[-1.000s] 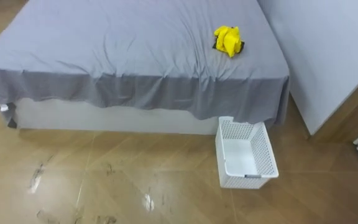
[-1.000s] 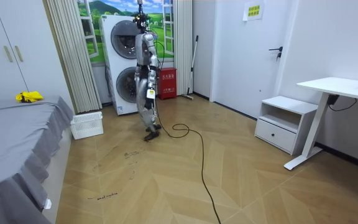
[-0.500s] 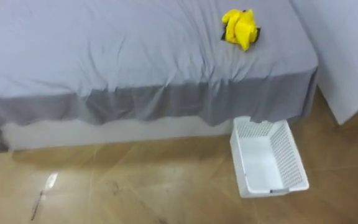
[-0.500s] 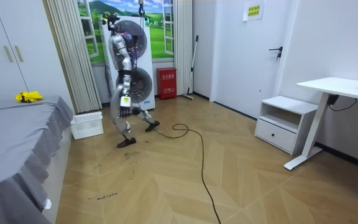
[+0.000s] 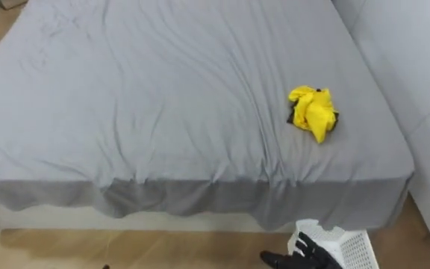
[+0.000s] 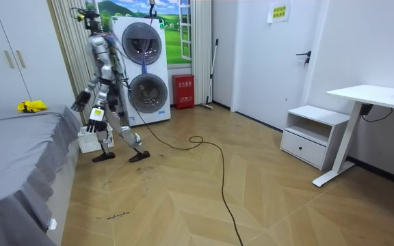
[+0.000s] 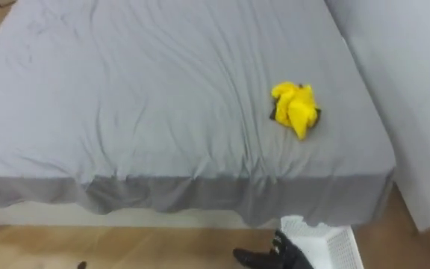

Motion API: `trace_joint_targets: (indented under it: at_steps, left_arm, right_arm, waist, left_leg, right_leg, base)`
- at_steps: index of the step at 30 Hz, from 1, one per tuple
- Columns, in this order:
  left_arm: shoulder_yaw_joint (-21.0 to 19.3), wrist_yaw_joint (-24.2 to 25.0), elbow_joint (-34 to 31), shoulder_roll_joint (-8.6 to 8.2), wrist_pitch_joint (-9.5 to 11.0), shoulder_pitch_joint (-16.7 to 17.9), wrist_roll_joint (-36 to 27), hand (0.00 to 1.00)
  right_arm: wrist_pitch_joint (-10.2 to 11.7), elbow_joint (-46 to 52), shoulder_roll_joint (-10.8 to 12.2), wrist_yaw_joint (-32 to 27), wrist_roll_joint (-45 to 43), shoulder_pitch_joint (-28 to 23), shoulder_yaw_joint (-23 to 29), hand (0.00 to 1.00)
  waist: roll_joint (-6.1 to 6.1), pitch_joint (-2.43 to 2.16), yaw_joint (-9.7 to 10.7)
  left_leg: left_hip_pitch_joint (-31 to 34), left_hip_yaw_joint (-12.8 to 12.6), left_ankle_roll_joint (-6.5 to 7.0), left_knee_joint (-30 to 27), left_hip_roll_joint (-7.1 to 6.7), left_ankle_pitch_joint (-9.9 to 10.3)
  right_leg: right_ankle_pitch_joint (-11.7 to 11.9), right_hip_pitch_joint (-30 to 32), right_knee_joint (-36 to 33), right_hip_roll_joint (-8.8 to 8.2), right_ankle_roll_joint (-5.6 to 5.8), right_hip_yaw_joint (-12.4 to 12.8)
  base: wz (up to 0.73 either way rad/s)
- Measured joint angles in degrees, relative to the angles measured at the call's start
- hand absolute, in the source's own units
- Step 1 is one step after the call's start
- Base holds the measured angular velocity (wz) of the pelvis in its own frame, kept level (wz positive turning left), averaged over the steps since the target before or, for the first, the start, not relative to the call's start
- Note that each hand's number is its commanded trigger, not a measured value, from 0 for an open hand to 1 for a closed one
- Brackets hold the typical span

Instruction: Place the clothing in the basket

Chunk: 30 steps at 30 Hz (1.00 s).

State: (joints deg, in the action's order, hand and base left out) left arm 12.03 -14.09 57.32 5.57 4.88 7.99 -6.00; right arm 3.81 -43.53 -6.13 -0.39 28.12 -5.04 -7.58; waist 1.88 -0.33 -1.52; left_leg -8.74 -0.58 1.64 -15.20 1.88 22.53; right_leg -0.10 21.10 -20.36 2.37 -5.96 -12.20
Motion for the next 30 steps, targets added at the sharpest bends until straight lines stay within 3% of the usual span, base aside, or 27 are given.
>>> trace_joint_targets:
  at_steps: [1,2,3,4,5,6,7,8,9,11,14,15,16,17,20,24,27,30]
  left_arm:
    - [0.0,0.2,0.0,-0.13,0.0,0.6,0.1,0.00]
    - [-0.2,0.4,-0.1,-0.12,0.0,0.8,0.0,0.00]
    - [-0.4,0.5,-0.3,-0.11,0.0,0.9,0.1,0.00]
    - [-0.6,0.6,-1.7,0.05,0.2,1.9,0.5,0.00]
    - [-1.0,0.6,-2.4,0.69,1.1,3.6,0.8,0.00]
    - [-1.4,0.6,-2.6,1.12,1.7,4.1,1.0,0.00]
    - [-2.1,0.7,-2.6,1.03,1.6,4.7,1.0,0.00]
    - [-2.3,0.7,-3.5,1.69,1.8,4.9,0.2,0.00]
    - [-2.2,0.7,-3.8,2.26,2.4,4.9,-1.3,0.00]
    - [-2.2,0.7,-4.1,2.08,2.6,5.2,-1.3,0.00]
    - [-2.3,0.7,-4.4,1.53,3.0,5.4,-4.0,0.00]
    - [-2.4,0.7,-4.4,1.53,3.0,5.6,-4.8,0.00]
    - [-2.9,0.7,-4.6,1.42,2.9,6.7,-6.3,0.00]
    - [-3.2,0.8,-5.0,1.13,2.9,8.1,-7.3,0.00]
    - [-4.6,1.3,-4.9,0.16,2.8,8.8,-7.3,0.00]
    - [-7.6,2.1,-4.2,0.05,2.9,8.6,-7.2,0.00]
    - [-8.9,2.2,-3.8,0.72,2.8,8.5,-7.2,0.00]
    - [-9.2,2.2,-2.4,2.90,2.8,8.3,-6.8,0.00]
  right_arm:
    - [0.5,3.5,-0.3,-0.4,-1.1,0.0,0.1,0.00]
    - [0.7,6.0,-0.6,-0.5,-1.1,-0.2,0.1,0.00]
    - [0.6,6.7,-0.7,-0.5,-1.2,-0.1,0.1,0.00]
    - [0.5,7.9,-0.9,-0.7,-1.2,0.0,-0.1,0.00]
    - [0.5,9.9,-0.8,-0.8,-1.1,-0.1,-0.6,0.00]
    - [0.6,11.3,-0.9,-0.7,-1.1,-0.2,-0.8,0.00]
    - [0.8,12.1,-1.4,-0.8,-1.2,0.4,-0.5,0.00]
    - [0.8,12.1,-1.1,-1.6,-0.9,0.5,0.0,0.00]
    - [0.8,12.1,-1.2,-1.9,-0.8,0.1,-0.1,0.00]
    - [0.4,12.9,-1.4,-2.1,-0.4,-0.7,0.8,0.00]
    - [0.3,13.5,-2.7,-2.9,0.9,-1.0,1.7,0.00]
    - [0.3,13.7,-2.9,-3.0,0.8,-1.0,1.8,0.00]
    - [0.0,14.4,-3.0,-3.6,0.7,-0.9,1.8,0.00]
    - [0.0,15.6,-3.1,-3.9,0.2,-1.0,2.4,0.00]
    - [0.3,15.8,-3.2,-4.5,-0.5,-1.0,5.0,0.00]
    - [0.5,15.9,-4.8,-4.3,-0.6,-0.7,6.5,0.00]
    - [0.5,15.9,-5.7,-4.4,-0.3,-0.6,6.6,0.00]
    - [0.5,15.8,-6.0,-4.5,0.3,-0.1,6.7,0.00]
  waist:
    - [1.06,0.41,0.1]
    - [1.27,0.43,0.6]
    - [1.27,0.49,0.8]
    - [1.31,0.97,1.0]
    - [0.67,0.91,1.1]
    - [0.79,0.64,1.1]
    - [2.22,1.00,1.5]
    - [0.84,1.64,3.3]
    - [-0.87,1.83,4.2]
    - [-2.05,1.56,4.4]
    - [-2.24,1.15,2.7]
    - [-2.20,0.87,2.6]
    - [-2.48,0.39,2.6]
    - [-2.75,-0.07,3.0]
    - [-3.48,0.33,2.9]
    - [-4.54,0.83,2.7]
    - [-5.32,0.80,2.6]
    - [-6.26,0.77,2.7]
  left_leg:
    - [-1.1,-0.7,-1.89,-0.1,1.16,-0.3]
    - [-2.0,-1.0,-3.84,-1.7,1.79,-1.4]
    - [-1.9,-0.9,-4.71,-3.6,2.07,-2.0]
    - [-2.0,-0.3,-5.84,-9.5,2.56,-4.0]
    - [-0.4,-1.2,-6.77,-17.3,3.47,-5.7]
    - [1.0,-2.3,-7.43,-21.7,3.69,-6.6]
    - [4.3,-2.3,-7.54,-29.7,5.51,-6.9]
    - [7.3,-2.5,-6.63,-32.1,5.72,-6.3]
    - [10.6,-2.9,-5.67,-31.8,5.26,-4.8]
    - [15.3,-4.3,-5.75,-28.1,5.26,-3.0]
    - [19.3,-5.5,-5.59,-14.1,4.31,-3.3]
    - [20.2,-5.6,-4.67,-11.2,4.27,-5.2]
    - [20.4,-5.9,-3.01,-8.6,3.72,-10.6]
    - [18.3,-6.0,-2.42,-5.9,2.43,-11.6]
    - [14.3,-6.7,-1.84,-0.3,0.38,-13.3]
    - [13.9,-6.8,-1.69,0.8,-0.62,-13.4]
    - [13.9,-7.0,-1.66,0.9,-0.70,-13.4]
    - [14.0,-7.1,-1.63,1.1,-0.78,-13.5]
  right_leg:
    - [-2.5,-0.6,-3.0,0.57,-1.25,-2.1]
    - [-5.4,-1.3,-5.9,0.53,-1.72,-2.8]
    - [-6.4,-1.4,-7.7,0.33,-2.22,-3.6]
    - [-7.8,-1.3,-12.9,-0.16,-2.61,-6.3]
    - [-8.4,-2.4,-8.7,0.55,-2.02,-6.8]
    - [-9.8,-4.1,-6.3,0.68,-3.45,-7.1]
    - [-11.6,-6.2,-6.4,1.81,-3.85,-7.6]
    - [-12.3,-8.4,-5.4,1.53,-3.76,-7.0]
    - [-12.1,-11.2,-2.1,1.08,-3.15,-6.3]
    - [-11.1,-14.9,2.5,0.78,-2.41,-5.7]
    - [-10.9,-18.3,5.3,0.47,-1.48,-2.1]
    - [-10.9,-18.6,5.7,0.41,-1.14,-1.5]
    - [-11.3,-19.1,5.5,-0.10,-0.25,-0.1]
    - [-11.3,-19.2,5.7,-0.96,0.53,0.6]
    - [-11.3,-20.5,6.7,-2.44,1.56,1.4]
    - [-11.7,-21.3,7.9,-2.92,2.16,1.2]
    - [-11.7,-21.3,8.8,-2.92,2.16,1.4]
    - [-11.8,-21.2,8.9,-2.95,2.19,1.5]
  base:
    - [0.09]
    - [0.17]
    - [0.14]
    - [-0.21]
    - [-0.40]
    - [-0.48]
    - [-0.08]
    - [0.23]
    - [0.35]
    - [0.00]
    - [-0.46]
    - [-0.57]
    - [-0.25]
    - [-0.14]
    - [0.00]
    - [0.04]
    - [-0.02]
    - [-0.01]
